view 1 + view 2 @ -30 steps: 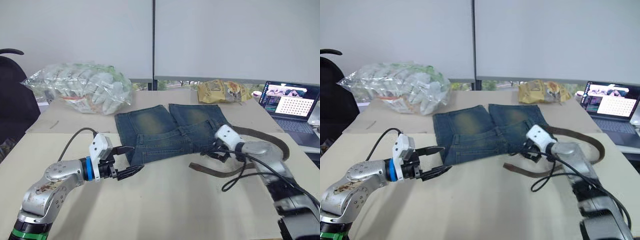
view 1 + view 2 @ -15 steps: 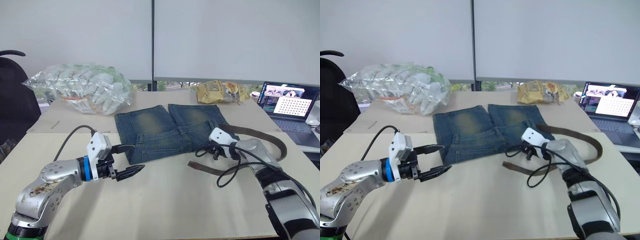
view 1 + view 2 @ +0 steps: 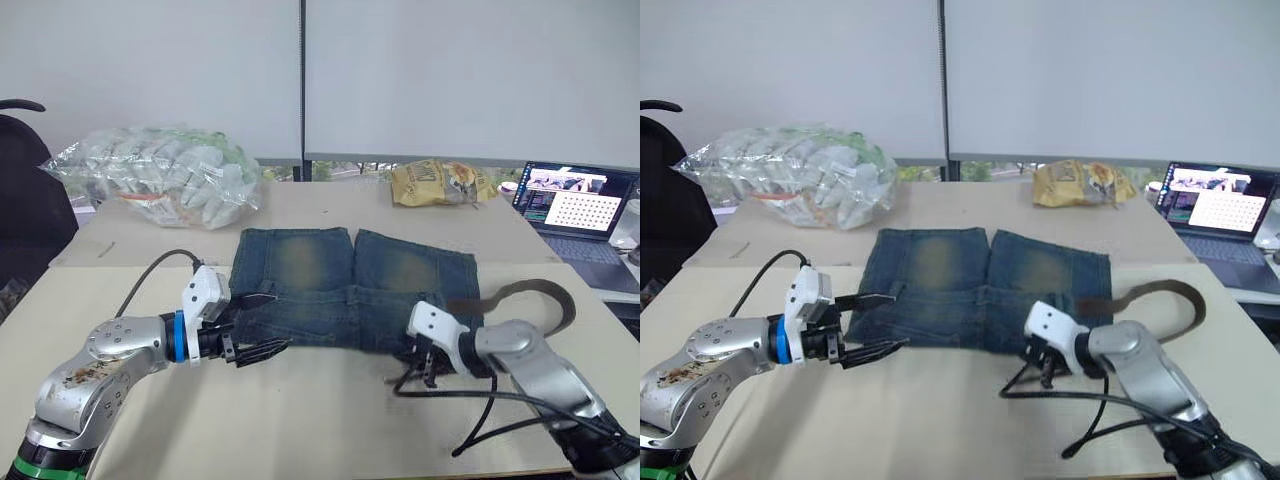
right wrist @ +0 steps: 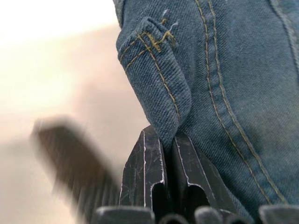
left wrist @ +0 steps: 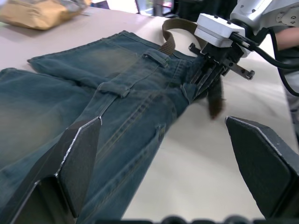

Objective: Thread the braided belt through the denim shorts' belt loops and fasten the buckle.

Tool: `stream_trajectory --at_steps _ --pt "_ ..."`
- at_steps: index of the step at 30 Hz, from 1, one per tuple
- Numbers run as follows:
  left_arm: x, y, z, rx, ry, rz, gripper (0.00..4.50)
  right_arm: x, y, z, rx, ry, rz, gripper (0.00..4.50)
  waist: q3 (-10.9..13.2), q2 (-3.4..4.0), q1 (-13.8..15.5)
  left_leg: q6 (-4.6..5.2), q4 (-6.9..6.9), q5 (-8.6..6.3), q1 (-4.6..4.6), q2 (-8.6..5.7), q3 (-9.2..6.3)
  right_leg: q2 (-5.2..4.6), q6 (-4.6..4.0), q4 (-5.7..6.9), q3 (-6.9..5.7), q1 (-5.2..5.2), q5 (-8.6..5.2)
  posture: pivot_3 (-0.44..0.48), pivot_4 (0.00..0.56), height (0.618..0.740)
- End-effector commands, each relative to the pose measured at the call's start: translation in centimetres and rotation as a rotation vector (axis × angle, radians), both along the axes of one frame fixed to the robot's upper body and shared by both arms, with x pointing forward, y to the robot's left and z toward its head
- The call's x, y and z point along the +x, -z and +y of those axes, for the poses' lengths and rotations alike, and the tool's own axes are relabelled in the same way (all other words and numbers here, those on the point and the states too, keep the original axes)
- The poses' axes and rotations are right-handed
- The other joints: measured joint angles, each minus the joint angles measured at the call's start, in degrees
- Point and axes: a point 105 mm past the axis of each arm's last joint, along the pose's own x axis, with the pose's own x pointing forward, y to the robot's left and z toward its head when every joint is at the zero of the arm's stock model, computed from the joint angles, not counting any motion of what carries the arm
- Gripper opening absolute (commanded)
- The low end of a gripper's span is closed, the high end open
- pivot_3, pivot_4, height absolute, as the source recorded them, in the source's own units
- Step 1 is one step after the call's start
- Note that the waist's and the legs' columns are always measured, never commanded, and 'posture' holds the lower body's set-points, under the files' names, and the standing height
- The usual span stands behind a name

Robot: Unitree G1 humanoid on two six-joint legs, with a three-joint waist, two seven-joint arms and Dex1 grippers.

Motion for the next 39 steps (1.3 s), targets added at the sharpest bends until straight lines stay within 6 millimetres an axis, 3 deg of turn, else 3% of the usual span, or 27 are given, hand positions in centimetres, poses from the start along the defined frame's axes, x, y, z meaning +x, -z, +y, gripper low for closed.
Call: stream_trajectory --at_steps 1,7,11,14,18,23,28,32,39 --pt "-0.9 -0.8 -0.8 0.019 0.065 -0.023 4.50 0.2 -2.1 0.2 0.006 0.002 -0.100 0.03 0.0 -0.03 0.0 -0.01 0.01 0.02 0.02 0.01 0.00 0.01 0.01 0.00 0.00 0.01 0.02 0.000 0.150 0.740" --pt "-1.6 -0.7 -1.5 0.032 0.134 -0.005 4.50 -0.2 -5.2 -3.0 0.042 0.048 -0.135 2.15 0.0 -0.03 0.5 0.04 -0.01 0.07 0.01 0.00 -0.01 0.01 0.03 0.00 -0.01 0.02 0.02 0.000 0.150 0.740" --pt "-2.3 -0.3 -3.0 0.043 0.236 0.005 4.50 -2.5 -6.5 -5.4 0.089 0.009 -0.068 3.52 0.0 -0.04 1.5 0.05 -0.01 0.07 -0.09 -0.02 -0.01 -0.01 0.04 -0.05 -0.02 0.00 0.01 0.000 0.150 0.740" --pt "-2.6 0.4 -3.9 0.085 0.319 0.002 4.50 -4.6 -5.5 -6.6 0.033 -0.048 0.026 3.52 0.0 -0.04 1.9 0.05 -0.01 0.06 -0.08 -0.01 -0.03 0.00 0.04 -0.05 -0.06 0.02 -0.01 0.000 0.150 0.740" --pt "-2.7 0.8 -4.3 0.112 0.381 -0.007 4.50 -5.8 -4.3 -6.5 -0.007 -0.101 0.060 3.52 0.0 -0.05 1.4 0.06 0.03 0.08 0.00 0.00 0.01 0.00 0.05 -0.04 -0.05 0.04 0.02 0.000 0.150 0.740" --pt "-2.2 0.9 -5.0 0.147 0.444 -0.049 4.50 -5.2 -2.7 -6.9 -0.092 -0.091 0.032 3.52 0.0 -0.06 1.5 0.11 0.02 0.11 0.18 0.03 0.07 0.05 0.03 0.01 -0.02 0.12 0.04 0.000 0.150 0.740" --pt "-2.2 1.3 -5.1 0.153 0.454 -0.053 4.50 -4.9 -1.5 -5.4 -0.096 -0.136 0.031 3.52 0.0 -0.06 1.5 0.11 0.00 0.11 0.08 0.01 0.09 0.02 0.06 -0.03 0.02 0.07 0.02 0.000 0.150 0.740" --pt "-1.8 1.2 -5.1 0.152 0.432 -0.061 4.50 -4.3 -0.6 -5.3 -0.139 -0.143 0.018 2.32 0.0 -0.06 1.6 0.11 0.01 0.11 0.08 0.00 0.07 0.02 0.06 -0.01 0.02 0.08 0.02 0.000 0.150 0.740" --pt "-1.7 1.4 -5.4 0.116 0.414 -0.046 4.50 -4.1 -1.3 -5.4 -0.100 -0.134 0.029 0.03 0.0 -0.06 1.6 0.11 0.03 0.11 0.08 0.01 0.06 0.03 0.07 0.00 0.02 0.10 0.03 0.000 0.150 0.740"
